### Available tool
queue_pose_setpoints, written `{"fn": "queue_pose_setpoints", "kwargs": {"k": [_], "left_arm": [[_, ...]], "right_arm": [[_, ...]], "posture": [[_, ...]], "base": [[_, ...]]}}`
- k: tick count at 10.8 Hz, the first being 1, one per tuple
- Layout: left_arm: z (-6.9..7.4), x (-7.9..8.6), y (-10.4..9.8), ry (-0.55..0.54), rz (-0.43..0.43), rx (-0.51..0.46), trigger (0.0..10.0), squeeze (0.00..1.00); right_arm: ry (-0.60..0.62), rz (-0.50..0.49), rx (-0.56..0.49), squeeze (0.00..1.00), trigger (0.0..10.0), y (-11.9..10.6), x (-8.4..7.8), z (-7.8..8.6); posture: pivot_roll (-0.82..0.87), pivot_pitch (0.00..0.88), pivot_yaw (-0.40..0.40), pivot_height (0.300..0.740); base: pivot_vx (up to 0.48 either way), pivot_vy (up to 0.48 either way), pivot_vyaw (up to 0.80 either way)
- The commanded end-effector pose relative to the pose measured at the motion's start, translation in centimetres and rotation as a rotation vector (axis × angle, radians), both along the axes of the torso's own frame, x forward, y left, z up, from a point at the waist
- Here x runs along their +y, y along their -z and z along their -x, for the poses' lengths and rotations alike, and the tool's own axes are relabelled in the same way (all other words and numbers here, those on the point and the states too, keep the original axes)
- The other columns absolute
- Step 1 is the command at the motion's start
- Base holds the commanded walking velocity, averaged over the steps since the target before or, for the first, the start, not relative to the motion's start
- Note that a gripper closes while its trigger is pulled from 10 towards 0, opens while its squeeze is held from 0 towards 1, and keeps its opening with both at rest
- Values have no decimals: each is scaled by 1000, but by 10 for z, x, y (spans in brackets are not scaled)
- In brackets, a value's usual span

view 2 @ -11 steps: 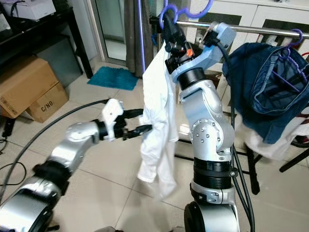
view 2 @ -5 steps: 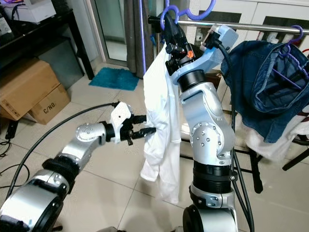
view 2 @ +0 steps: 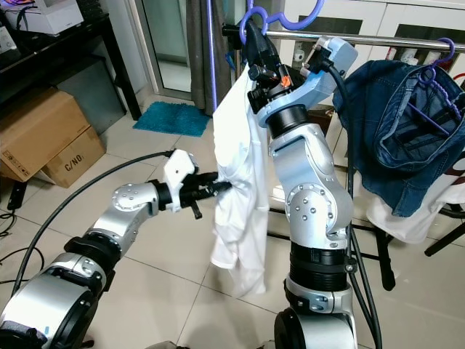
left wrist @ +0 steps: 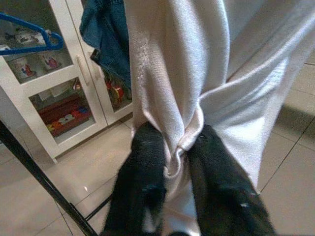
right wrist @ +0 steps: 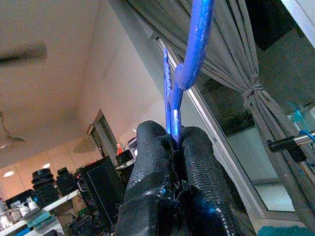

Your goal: Hang hanger

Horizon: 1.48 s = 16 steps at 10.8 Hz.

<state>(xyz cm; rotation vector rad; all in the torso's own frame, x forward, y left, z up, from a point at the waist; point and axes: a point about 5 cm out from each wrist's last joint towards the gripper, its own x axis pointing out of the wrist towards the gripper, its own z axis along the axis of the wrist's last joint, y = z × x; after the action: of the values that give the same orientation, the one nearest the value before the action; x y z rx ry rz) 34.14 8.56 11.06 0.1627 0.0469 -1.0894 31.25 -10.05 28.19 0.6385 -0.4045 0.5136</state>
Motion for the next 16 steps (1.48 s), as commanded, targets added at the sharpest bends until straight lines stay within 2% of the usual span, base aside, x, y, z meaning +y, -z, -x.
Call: {"fn": "queue_pose_setpoints", "kwargs": {"k": [1,4,6,7,8,9,10,11,12,13,14,15,16], "left_arm": [[1,5,0,-9,23,-4,0,0],[13,12,7,47,66,34,0,0],[36,29,11,120,89,112,0,0],[52,42,10,137,91,172,0,0],[75,62,5,128,77,232,0,0],[83,69,2,121,73,251,0,0],[106,85,-3,112,41,317,0,0],[128,99,0,94,-37,388,0,0],[132,102,-1,68,-44,393,0,0],[131,105,-5,-6,-41,366,0,0],[124,106,-11,-84,-36,323,0,0],[111,110,-17,-238,-30,261,0,0],[103,112,-20,-357,10,241,0,0]], "right_arm": [[-22,-7,-34,0,0,-10,3,3],[0,-16,-18,0,0,-8,0,1],[82,-43,23,0,0,-3,-13,-5],[157,-57,56,0,0,3,-25,-11],[273,-77,111,0,0,12,-44,-20],[319,-78,131,0,0,15,-51,-22],[427,-76,167,0,0,23,-69,-28],[507,-74,179,0,0,26,-87,-33],[518,-74,178,0,0,26,-90,-35],[515,-64,167,0,0,25,-91,-38],[504,-19,160,0,0,26,-89,-40],[458,193,214,0,0,46,-81,-39],[435,415,260,0,0,71,-77,-30]], "posture": [[-172,0,92,740],[-174,0,94,740],[-168,0,96,740],[-155,0,92,740],[-143,0,88,740],[-139,0,87,740],[-130,0,82,740],[-111,0,65,740],[-105,0,59,740],[-99,0,52,740],[-96,0,51,740],[-98,0,58,740],[-97,0,60,740]], "base": [[0,0,0],[0,0,0],[0,0,0],[0,0,0],[0,0,0],[0,0,0],[0,0,0],[0,0,0],[0,0,0],[0,0,0],[0,0,0],[0,0,0],[0,0,0]]}}
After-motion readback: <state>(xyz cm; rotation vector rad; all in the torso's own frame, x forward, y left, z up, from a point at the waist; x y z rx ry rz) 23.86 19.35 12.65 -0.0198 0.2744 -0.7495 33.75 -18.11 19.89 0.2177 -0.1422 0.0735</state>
